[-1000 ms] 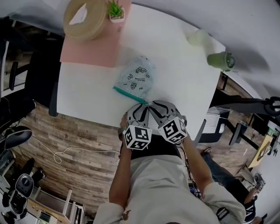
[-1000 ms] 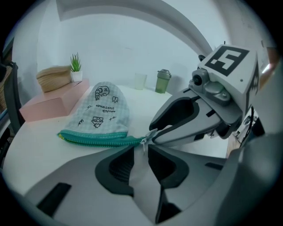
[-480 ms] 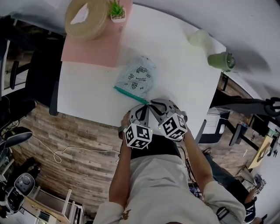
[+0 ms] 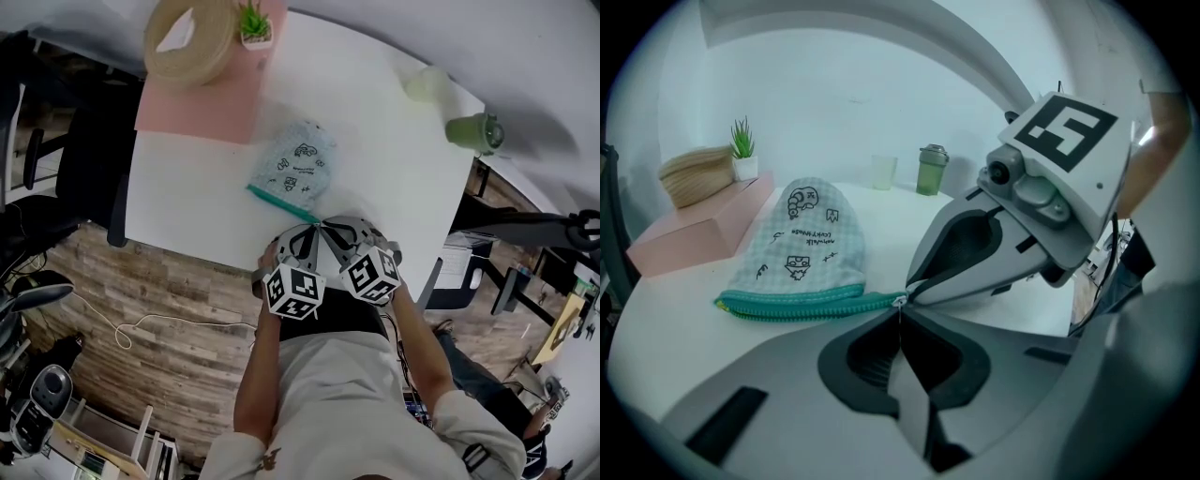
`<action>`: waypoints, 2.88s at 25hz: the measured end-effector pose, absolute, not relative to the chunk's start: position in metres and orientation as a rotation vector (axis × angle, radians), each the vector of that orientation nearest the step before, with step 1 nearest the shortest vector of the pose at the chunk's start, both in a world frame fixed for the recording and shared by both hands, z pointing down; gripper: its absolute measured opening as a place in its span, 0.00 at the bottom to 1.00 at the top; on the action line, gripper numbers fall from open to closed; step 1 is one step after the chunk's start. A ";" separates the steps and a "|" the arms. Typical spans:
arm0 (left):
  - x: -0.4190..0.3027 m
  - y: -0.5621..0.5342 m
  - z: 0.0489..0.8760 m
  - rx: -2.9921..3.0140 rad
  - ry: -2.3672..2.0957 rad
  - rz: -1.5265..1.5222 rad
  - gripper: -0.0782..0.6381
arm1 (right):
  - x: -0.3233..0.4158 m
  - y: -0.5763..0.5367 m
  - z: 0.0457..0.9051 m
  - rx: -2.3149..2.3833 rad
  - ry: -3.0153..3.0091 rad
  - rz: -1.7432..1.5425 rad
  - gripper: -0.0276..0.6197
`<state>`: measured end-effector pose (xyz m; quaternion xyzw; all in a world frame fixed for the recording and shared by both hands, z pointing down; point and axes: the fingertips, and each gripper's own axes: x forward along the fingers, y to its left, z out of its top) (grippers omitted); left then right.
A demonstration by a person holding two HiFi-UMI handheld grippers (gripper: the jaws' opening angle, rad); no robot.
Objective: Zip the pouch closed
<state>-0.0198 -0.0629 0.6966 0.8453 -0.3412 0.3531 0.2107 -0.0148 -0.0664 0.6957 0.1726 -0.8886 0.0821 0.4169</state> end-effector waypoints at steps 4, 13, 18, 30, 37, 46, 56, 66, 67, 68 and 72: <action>-0.020 -0.063 0.695 2.349 -0.951 0.979 0.11 | -0.014 -0.066 0.694 0.444 -2.233 0.214 0.07; -0.028 -0.068 0.693 2.337 -0.966 0.980 0.11 | -0.013 -0.070 0.693 0.461 -2.226 0.226 0.07; -0.039 -0.072 0.693 2.325 -0.983 0.980 0.11 | -0.011 -0.071 0.693 0.469 -2.220 0.232 0.07; -0.055 -0.079 0.690 2.305 -1.016 0.972 0.11 | -0.010 -0.072 0.692 0.484 -2.212 0.245 0.07; -0.063 -0.084 0.687 2.307 -1.030 0.970 0.11 | -0.010 -0.073 0.691 0.500 -2.209 0.251 0.07; -0.075 -0.089 0.685 2.294 -1.056 0.955 0.11 | -0.009 -0.074 0.690 0.513 -2.200 0.258 0.07; -0.092 -0.096 0.685 2.284 -1.089 0.958 0.11 | -0.006 -0.074 0.693 0.550 -2.183 0.284 0.07; -0.118 -0.107 0.685 2.256 -1.138 0.961 0.11 | -0.001 -0.075 0.694 0.567 -2.163 0.292 0.07; -0.119 -0.108 0.685 2.254 -1.142 0.961 0.11 | -0.001 -0.075 0.694 0.569 -2.161 0.293 0.07; -0.121 -0.109 0.685 2.254 -1.144 0.962 0.11 | 0.000 -0.075 0.694 0.571 -2.160 0.294 0.07; -0.127 -0.111 0.685 2.250 -1.155 0.965 0.11 | 0.002 -0.074 0.694 0.578 -2.152 0.295 0.07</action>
